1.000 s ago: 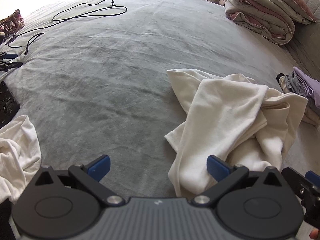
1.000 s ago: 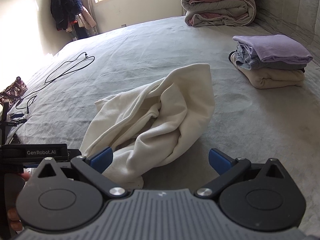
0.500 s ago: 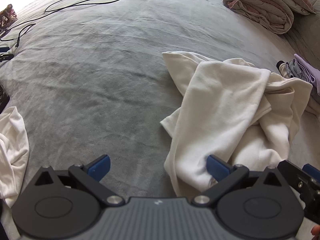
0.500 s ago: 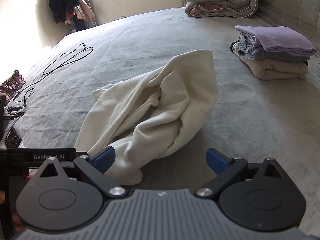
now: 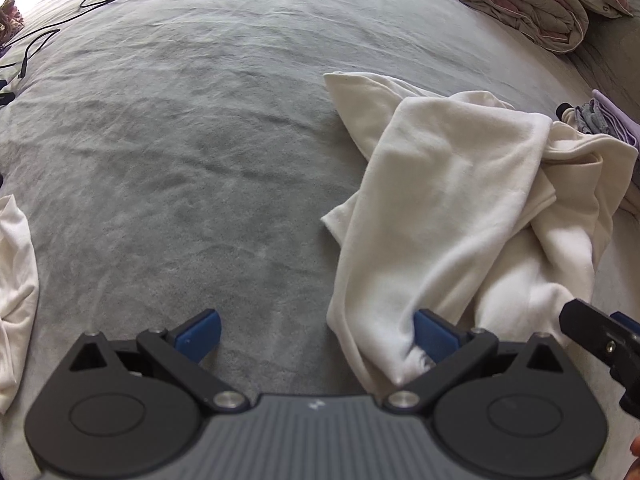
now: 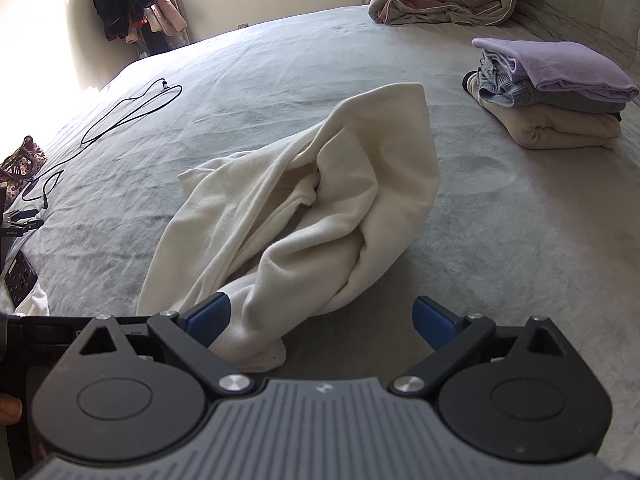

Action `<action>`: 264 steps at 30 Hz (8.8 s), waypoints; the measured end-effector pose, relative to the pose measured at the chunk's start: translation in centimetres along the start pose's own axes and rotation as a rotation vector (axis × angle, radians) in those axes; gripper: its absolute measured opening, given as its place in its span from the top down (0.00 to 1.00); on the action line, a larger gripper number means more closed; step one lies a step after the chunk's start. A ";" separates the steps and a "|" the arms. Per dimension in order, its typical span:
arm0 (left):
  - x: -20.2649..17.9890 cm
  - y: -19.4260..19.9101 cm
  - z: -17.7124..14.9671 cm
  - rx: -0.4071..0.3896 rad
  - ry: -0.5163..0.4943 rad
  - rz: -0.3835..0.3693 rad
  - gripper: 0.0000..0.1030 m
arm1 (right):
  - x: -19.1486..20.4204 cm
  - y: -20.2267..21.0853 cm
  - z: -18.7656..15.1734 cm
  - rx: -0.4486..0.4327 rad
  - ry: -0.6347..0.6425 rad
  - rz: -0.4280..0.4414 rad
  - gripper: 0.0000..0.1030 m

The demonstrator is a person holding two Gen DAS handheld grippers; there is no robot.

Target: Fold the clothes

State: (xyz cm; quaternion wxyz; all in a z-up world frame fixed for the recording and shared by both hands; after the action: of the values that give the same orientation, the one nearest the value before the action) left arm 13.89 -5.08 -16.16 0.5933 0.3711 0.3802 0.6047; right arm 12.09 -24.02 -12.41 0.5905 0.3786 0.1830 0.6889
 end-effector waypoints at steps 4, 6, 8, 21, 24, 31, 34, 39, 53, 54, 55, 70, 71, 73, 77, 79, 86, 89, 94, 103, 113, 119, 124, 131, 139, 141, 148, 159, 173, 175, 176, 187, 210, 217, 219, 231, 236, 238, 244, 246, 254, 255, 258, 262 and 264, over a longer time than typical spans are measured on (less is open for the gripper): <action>-0.2 -0.2 -0.2 -0.022 -0.028 0.012 0.00 | -0.5 -0.5 -0.4 0.021 -0.020 0.003 0.04; -0.3 -0.3 -0.3 -0.033 -0.037 0.017 0.00 | -0.8 -0.8 -0.7 0.036 -0.033 0.007 0.04; -0.2 -0.5 -0.4 -0.041 -0.029 0.014 0.00 | -1.1 -1.2 -0.9 0.050 -0.046 0.010 0.04; 0.3 1.2 -0.1 -0.084 -0.015 -0.098 0.29 | -2.0 -0.9 -2.3 0.072 -0.112 0.067 0.20; -0.2 1.8 -0.3 -0.095 -0.006 -0.146 0.57 | -1.3 -0.4 -2.3 0.052 -0.103 0.087 0.36; -0.8 3.7 -0.1 -0.168 -0.015 -0.177 0.93 | 0.0 0.7 -2.0 0.016 -0.074 0.108 0.62; -0.7 4.7 0.1 -0.193 -0.017 -0.185 0.94 | 0.1 1.1 -1.7 0.001 -0.071 0.115 0.79; -0.5 6.3 0.2 -0.234 -0.020 -0.201 0.95 | 0.4 1.6 -1.4 -0.018 -0.050 0.106 0.88; 0.3 9.5 0.3 -0.306 -0.030 -0.235 0.95 | 1.1 3.0 -0.8 -0.053 -0.001 0.085 0.93; 0.4 9.6 0.3 -0.306 -0.030 -0.236 0.95 | 1.2 3.0 -0.8 -0.054 0.002 0.082 0.93; 0.4 9.7 0.2 -0.306 -0.031 -0.238 0.95 | 1.2 3.0 -0.8 -0.054 0.006 0.079 0.93; 0.6 9.6 -0.4 -0.297 -0.057 -0.253 0.95 | 0.4 3.7 -0.6 -0.062 0.020 0.041 0.96; 0.6 9.6 -0.5 -0.295 -0.060 -0.253 0.95 | 0.3 3.7 -0.7 -0.060 0.020 0.039 0.96; 0.6 9.4 -0.6 -0.287 -0.067 -0.254 0.95 | 0.2 3.5 -0.7 -0.053 0.018 0.036 0.96; 0.7 9.0 -0.3 -0.265 -0.095 -0.256 0.94 | 0.2 3.5 -0.7 -0.042 0.017 0.040 0.96; 0.7 8.7 0.0 -0.253 -0.102 -0.262 0.93 | 0.3 3.3 -0.6 -0.040 0.029 0.044 0.95; 0.1 6.2 1.9 -0.222 -0.097 -0.299 0.63 | 0.0 2.1 -0.1 -0.042 0.017 0.064 0.73; -0.6 5.2 2.9 -0.223 -0.105 -0.301 0.57 | -0.2 1.4 0.4 -0.053 0.028 0.053 0.51; -2.0 3.6 4.3 -0.211 -0.116 -0.311 0.55 | -0.8 0.0 1.2 -0.055 0.021 0.062 0.49; -3.7 2.5 4.6 -0.205 -0.147 -0.301 0.57 | -1.4 -1.1 0.9 -0.044 -0.008 0.070 0.45; -3.6 3.7 4.6 -0.192 -0.165 -0.270 0.55 | -1.3 -0.3 1.2 -0.037 0.001 0.063 0.44; -2.8 4.2 5.1 -0.183 -0.124 -0.275 0.52 | -1.5 0.3 1.5 -0.029 0.003 0.061 0.41; -2.9 3.6 5.9 -0.172 -0.098 -0.291 0.50 | -2.0 0.9 2.1 -0.044 0.001 0.042 0.36; -2.9 0.7 6.4 -0.144 -0.101 -0.227 0.50 | -2.2 0.8 2.9 -0.059 0.000 0.041 0.36; -2.5 -1.4 7.3 -0.111 -0.026 -0.281 0.70 | -2.4 0.6 3.2 -0.054 0.004 0.038 0.36; -2.5 -1.2 7.3 -0.111 -0.016 -0.300 0.89 | -2.6 0.5 3.1 -0.053 -0.002 0.033 0.36; -1.8 2.9 7.4 -0.204 0.009 -0.353 0.93 | -2.8 0.9 3.0 -0.053 -0.013 0.027 0.36; -2.4 11.0 5.5 -0.330 -0.018 -0.506 0.94 | -0.5 3.9 5.1 -0.108 -0.004 0.123 0.36; -9.4 12.6 -2.5 -0.262 -0.209 -0.743 0.94 | 1.5 5.0 5.6 -0.069 -0.115 0.317 0.38; -9.9 12.5 -3.1 -0.257 -0.232 -0.742 0.94 | 2.0 4.7 5.3 -0.060 -0.101 0.324 0.40; -10.0 12.5 -3.2 -0.256 -0.237 -0.740 0.94 | 2.2 4.6 5.3 -0.060 -0.086 0.320 0.41; -7.0 11.2 -1.6 -0.248 -0.180 -0.720 0.83 | -1.4 3.6 5.0 -0.063 -0.069 0.186 0.95; -7.7 6.2 6.8 -0.139 0.141 -0.764 0.25 | -5.7 8.2 7.5 -0.118 -0.214 0.311 0.95; -10.6 4.5 5.6 -0.028 0.185 -0.708 0.26 | -4.7 8.0 5.6 -0.086 -0.186 0.307 0.95; -11.1 4.1 4.9 -0.005 0.212 -0.705 0.40 | -4.4 7.9 5.1 -0.078 -0.181 0.310 0.95; -7.9 7.8 3.5 -0.146 0.252 -0.629 0.99 | -1.3 8.2 3.5 -0.045 -0.116 0.333 0.94; -3.6 9.6 3.0 -0.203 0.210 -0.547 0.99 | 1.1 8.8 3.3 -0.025 -0.073 0.391 0.87; -1.5 10.1 2.5 -0.225 0.193 -0.512 0.99 | 2.1 9.3 3.5 -0.024 -0.035 0.400 0.81; 4.8 10.9 1.0 -0.262 0.196 -0.428 0.99 | 3.9 10.6 4.5 -0.079 0.023 0.430 0.42; 6.3 11.2 0.4 -0.278 0.192 -0.402 0.99 | 4.1 10.4 4.8 -0.085 0.021 0.433 0.42; 12.0 11.7 -0.7 -0.332 0.186 -0.268 0.99 | 4.7 9.4 4.8 -0.071 -0.014 0.456 0.42; 12.7 11.7 -0.7 -0.336 0.191 -0.251 0.99 | 4.8 9.3 4.8 -0.068 -0.013 0.456 0.42; 15.0 11.4 -0.9 -0.339 0.208 -0.195 0.99 | 5.1 8.4 4.8 -0.059 -0.001 0.444 0.42; 17.7 10.7 -1.5 -0.325 0.238 -0.139 0.99 | 5.0 6.3 4.4 -0.027 -0.011 0.429 0.42; 18.7 10.2 -1.8 -0.314 0.253 -0.127 0.99 | 5.0 5.0 4.0 0.001 -0.013 0.417 0.42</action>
State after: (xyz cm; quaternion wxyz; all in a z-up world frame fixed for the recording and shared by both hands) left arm 7.40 13.50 -7.79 0.6283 0.1703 0.3756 0.6597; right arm 11.56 -21.23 -4.81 0.4363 0.4131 0.0971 0.7935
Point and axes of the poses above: each gripper's, at about its wrist camera, not at the fingertips, and y roughly against the way its jaws point, x to its left, z to its top, the point moved 7 cm from there along -y, roughly the way its jaws point, and after that the axes turned 9 degrees about z, right-handed, at the moved point
